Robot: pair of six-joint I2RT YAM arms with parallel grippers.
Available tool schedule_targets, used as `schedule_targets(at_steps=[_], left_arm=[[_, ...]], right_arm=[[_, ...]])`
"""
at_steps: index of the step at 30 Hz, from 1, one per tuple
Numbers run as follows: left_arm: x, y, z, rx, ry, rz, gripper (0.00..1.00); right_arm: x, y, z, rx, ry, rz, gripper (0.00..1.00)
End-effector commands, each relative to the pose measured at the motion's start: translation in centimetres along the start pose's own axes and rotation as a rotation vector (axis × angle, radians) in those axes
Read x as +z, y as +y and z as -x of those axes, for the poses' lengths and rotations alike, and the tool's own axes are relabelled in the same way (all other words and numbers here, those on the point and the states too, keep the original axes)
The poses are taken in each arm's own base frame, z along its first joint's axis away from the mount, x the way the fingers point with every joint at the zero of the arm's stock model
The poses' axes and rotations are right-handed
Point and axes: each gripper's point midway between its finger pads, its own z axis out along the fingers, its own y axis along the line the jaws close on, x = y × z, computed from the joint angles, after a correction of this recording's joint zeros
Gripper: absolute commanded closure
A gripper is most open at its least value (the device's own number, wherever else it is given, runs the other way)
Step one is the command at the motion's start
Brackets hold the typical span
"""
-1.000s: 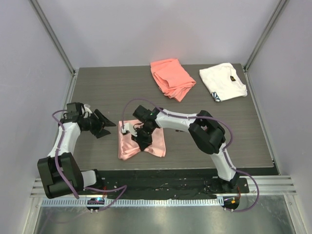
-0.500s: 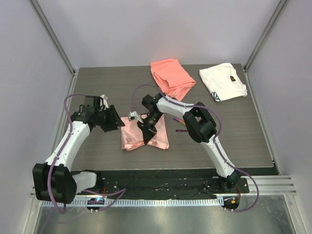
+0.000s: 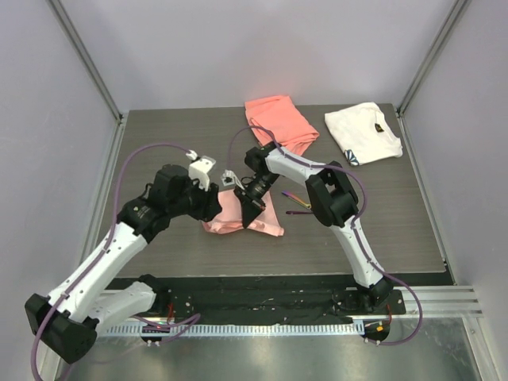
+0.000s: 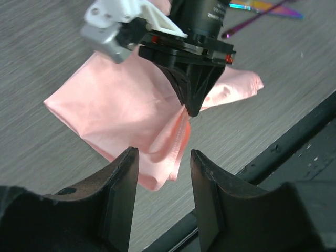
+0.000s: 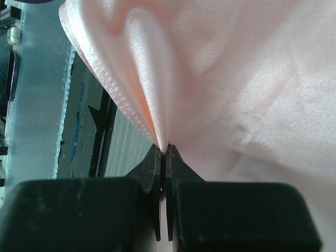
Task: Fold the napkin into a case and place the utensils inside
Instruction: Fold the lower triangle-folded napkin at the center of the board.
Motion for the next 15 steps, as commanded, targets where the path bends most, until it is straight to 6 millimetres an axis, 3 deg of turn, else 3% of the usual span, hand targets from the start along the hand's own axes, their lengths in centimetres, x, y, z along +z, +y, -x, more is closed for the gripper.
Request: schedule_targets(at_steps=[1, 6, 15], left_arm=[[2.1, -1.3, -0.6, 0.224, 0.055, -0.042, 0.52], [3.4, -2.9, -2.4, 0.313, 0.114, -0.119, 0.52], [5.4, -3.5, -5.5, 0.409, 0.253, -0.100, 0.51]], right_arm=[[-0.1, 0.7, 1.1, -0.030, -0.021, 0.024, 0.99], [-0.1, 0.5, 1.3, -0.029, -0.026, 0.023, 0.99], [0.0, 0.4, 1.2, -0.020, -0.021, 0.022, 0.99]])
